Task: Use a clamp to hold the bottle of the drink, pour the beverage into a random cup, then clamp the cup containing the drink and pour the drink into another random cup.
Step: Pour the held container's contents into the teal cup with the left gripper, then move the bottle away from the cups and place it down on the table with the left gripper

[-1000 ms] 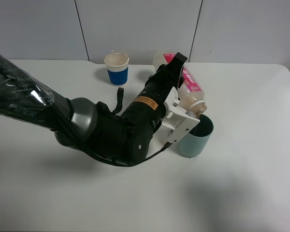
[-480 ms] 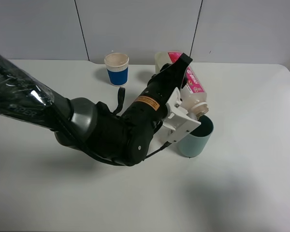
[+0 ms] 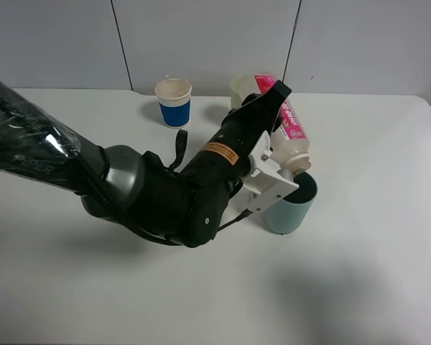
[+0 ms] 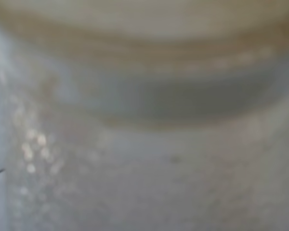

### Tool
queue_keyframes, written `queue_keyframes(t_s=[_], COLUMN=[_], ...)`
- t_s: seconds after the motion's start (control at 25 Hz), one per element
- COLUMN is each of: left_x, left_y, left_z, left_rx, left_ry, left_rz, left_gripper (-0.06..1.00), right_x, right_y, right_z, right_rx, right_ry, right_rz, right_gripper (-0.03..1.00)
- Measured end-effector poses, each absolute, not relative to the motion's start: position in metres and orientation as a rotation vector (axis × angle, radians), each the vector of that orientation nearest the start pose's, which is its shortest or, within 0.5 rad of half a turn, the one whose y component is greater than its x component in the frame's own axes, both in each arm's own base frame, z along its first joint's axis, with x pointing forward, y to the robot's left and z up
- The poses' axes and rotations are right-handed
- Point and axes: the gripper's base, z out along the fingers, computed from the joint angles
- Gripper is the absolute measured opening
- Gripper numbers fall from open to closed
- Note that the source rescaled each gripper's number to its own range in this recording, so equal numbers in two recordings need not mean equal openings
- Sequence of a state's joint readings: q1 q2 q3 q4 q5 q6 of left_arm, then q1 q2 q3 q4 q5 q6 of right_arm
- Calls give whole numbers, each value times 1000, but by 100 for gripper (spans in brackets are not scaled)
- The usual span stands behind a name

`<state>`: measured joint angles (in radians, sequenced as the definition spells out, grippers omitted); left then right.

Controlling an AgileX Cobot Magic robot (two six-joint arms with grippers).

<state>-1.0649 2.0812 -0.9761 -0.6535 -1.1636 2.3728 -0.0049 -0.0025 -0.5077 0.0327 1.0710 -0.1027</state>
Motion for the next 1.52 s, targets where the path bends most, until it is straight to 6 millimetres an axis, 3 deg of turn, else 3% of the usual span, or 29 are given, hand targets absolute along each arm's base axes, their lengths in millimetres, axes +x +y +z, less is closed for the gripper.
queue_keyframes(t_s=[0.4, 0.6, 0.84, 1.32, 1.52], left_x=[236, 237, 237, 237, 244], left_y=[-324, -323, -322, -316, -294], left_z=[154, 153, 146, 160, 169], left_rx=[1585, 1554, 1533, 1435, 1294], left_ry=[467, 563, 822, 1226, 1425], left_rz=[1256, 1177, 929, 452, 263], left_gripper=[6, 6, 6, 6, 6], right_x=[-7, -7, -7, -7, -7], right_y=[3, 3, 3, 3, 3], right_z=[279, 279, 279, 279, 279], right_rx=[-102, -102, -102, -102, -102], right_ry=[2042, 2042, 2042, 2042, 2042], right_rz=[-28, -28, -28, -28, -28], right_gripper=[100, 100, 100, 100, 100])
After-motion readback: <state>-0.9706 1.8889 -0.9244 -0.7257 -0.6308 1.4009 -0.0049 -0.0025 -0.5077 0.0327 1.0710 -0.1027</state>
